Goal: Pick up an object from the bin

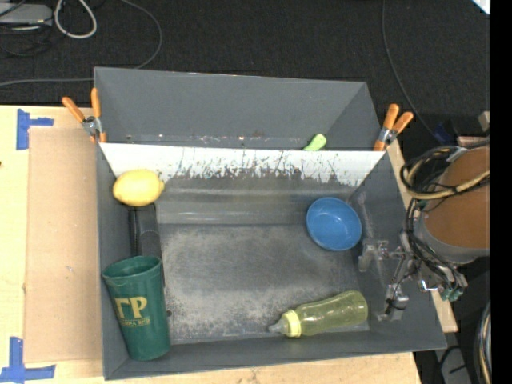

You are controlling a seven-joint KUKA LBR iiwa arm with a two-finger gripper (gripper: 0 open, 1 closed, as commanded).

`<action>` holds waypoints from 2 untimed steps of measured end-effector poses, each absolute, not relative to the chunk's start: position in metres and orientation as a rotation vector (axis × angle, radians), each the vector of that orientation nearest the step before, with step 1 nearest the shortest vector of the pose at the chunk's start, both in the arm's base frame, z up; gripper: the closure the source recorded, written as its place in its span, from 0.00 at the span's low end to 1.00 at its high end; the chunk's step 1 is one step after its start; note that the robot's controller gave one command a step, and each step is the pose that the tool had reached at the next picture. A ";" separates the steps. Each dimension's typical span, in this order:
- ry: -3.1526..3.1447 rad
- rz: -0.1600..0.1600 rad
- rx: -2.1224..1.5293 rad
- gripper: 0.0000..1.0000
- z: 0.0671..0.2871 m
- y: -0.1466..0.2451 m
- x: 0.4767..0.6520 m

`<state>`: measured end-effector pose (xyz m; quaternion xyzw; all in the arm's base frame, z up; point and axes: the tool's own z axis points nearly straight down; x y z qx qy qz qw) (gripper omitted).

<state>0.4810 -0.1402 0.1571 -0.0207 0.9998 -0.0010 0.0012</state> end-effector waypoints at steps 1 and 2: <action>3.154 0.009 -0.150 0.00 0.161 -0.132 0.481; 3.138 0.006 -0.250 0.00 0.088 -0.077 0.491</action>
Offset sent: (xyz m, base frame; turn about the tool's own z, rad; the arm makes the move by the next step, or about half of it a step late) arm 0.0105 0.0712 -0.0824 -0.1247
